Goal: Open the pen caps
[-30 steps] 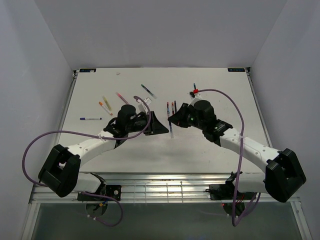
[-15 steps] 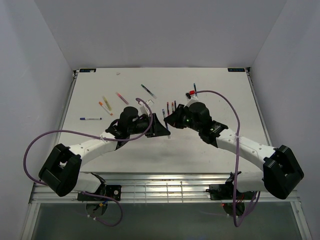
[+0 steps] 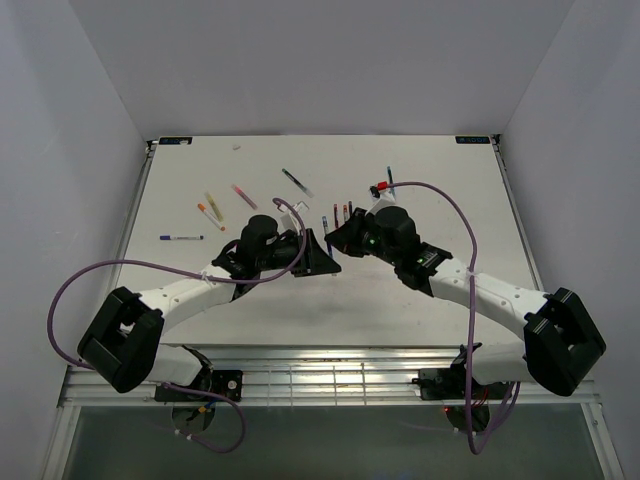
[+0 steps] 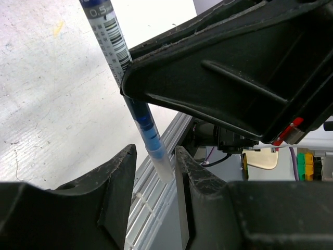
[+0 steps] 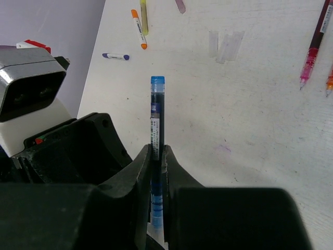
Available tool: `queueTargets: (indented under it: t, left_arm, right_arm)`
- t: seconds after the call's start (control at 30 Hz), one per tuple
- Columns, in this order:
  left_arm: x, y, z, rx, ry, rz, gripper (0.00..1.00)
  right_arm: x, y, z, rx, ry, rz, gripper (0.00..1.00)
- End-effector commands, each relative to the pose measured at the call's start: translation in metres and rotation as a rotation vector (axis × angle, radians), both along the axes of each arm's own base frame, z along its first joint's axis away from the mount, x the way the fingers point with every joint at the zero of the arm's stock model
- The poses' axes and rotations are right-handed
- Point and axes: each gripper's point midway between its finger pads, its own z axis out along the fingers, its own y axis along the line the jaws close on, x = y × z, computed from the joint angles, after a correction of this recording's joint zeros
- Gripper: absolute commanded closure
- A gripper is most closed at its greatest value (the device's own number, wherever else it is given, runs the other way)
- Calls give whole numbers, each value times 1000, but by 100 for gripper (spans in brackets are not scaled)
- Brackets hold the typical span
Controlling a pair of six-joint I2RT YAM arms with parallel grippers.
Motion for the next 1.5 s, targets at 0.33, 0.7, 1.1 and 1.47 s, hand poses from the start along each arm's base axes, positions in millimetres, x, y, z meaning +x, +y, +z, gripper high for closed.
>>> queueTargets:
  t: [0.33,0.7,1.1,1.47]
  left_arm:
    - [-2,0,-7,10,0,5,85]
    - [0,5,-13,55,-12,18,100]
    - [5,9,-17,103,-18,44,100]
    - [-10,32,-59,194,69,102,100]
  right_arm:
    - [0,5,11,44,-49,1,92]
    - [-8,10,-10,-52,-22,90,68]
    - [3,16,-19,-75,-5,65,92]
    - [95,5,49,-66,-63,-185,92]
